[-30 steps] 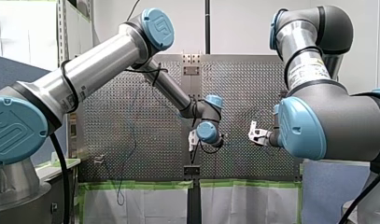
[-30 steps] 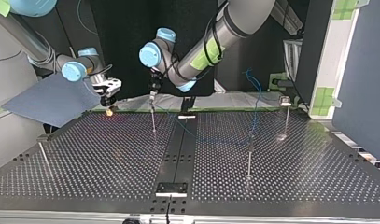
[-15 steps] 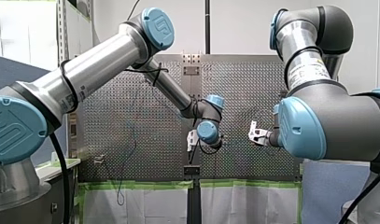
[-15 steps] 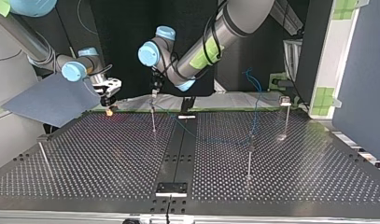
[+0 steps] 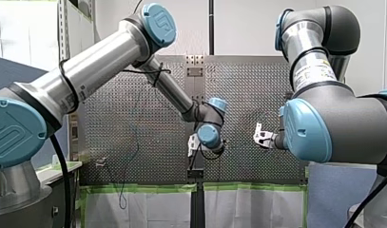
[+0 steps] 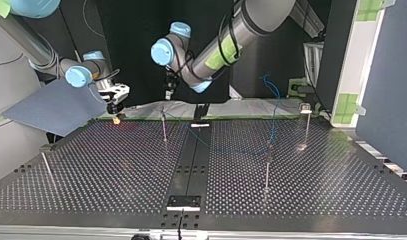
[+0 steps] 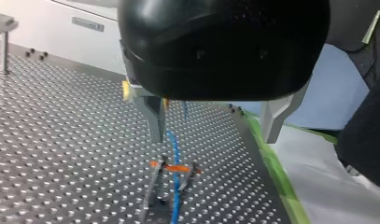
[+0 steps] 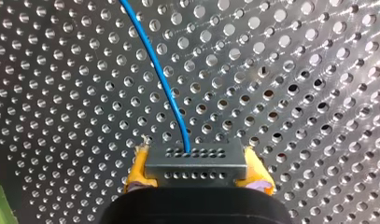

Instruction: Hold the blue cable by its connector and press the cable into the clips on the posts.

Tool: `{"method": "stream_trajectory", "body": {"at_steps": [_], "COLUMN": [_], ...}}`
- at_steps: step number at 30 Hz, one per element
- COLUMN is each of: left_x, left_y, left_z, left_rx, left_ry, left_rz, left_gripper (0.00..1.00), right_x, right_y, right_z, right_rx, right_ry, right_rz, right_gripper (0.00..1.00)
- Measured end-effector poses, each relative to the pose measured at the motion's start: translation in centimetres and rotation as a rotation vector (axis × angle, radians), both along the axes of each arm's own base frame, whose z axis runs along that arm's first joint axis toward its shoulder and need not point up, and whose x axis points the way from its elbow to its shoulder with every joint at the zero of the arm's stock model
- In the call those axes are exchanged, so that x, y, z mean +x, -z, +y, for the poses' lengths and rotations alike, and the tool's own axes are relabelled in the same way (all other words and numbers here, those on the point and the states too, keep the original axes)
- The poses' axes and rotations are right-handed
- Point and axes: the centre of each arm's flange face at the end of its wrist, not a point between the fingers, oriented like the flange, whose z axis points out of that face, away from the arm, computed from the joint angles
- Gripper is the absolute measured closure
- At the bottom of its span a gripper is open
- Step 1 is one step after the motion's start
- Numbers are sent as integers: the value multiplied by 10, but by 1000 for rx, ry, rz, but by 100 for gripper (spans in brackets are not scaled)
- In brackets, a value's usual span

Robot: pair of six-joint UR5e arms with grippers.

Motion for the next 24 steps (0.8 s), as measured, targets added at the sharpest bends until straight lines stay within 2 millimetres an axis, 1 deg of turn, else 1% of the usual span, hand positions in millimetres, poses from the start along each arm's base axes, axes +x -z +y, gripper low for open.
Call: {"method": "stream_trajectory", "body": {"at_steps": [11, 17, 24], "left_x": [-4, -14, -23], "left_y": [-39, -59, -79], "left_z": [24, 35, 50], "left_rx": [-118, -183, -227], "left_ry": [-65, -113, -166], "left_rz": [-67, -108, -157], "left_gripper": [0, 0, 0], "right_x": [-5, -10, -15], "right_y": [1, 1, 1], "right_z": [1, -1, -3], "right_rx": [17, 20, 20], "right_ry": [8, 17, 30], "right_rz": [9, 14, 19], "right_gripper": [100, 100, 100]}}
